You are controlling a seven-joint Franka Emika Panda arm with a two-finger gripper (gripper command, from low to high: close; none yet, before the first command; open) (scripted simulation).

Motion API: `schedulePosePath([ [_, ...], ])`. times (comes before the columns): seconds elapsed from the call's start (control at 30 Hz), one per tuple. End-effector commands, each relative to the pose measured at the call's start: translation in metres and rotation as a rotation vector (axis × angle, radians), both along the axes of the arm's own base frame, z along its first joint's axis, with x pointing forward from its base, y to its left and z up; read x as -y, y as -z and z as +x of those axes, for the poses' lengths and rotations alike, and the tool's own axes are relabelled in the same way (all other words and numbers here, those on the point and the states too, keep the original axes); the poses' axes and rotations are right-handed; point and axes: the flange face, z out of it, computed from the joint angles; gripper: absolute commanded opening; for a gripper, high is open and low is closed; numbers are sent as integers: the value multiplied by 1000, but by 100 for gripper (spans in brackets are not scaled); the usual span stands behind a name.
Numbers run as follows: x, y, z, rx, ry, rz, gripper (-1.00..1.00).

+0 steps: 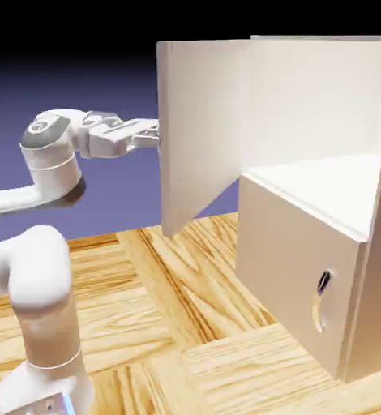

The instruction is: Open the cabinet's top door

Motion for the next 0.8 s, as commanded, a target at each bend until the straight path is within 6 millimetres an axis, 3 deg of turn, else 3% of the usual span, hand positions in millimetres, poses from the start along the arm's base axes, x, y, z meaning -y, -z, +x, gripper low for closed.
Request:
schedulePosePath([
  [0.0, -8, 0, -3, 0, 22, 1, -100],
  [0.37, -124, 0, -31, 0, 285, 1, -100],
  [0.77, -236, 0, -29, 0, 534, 1, -100],
])
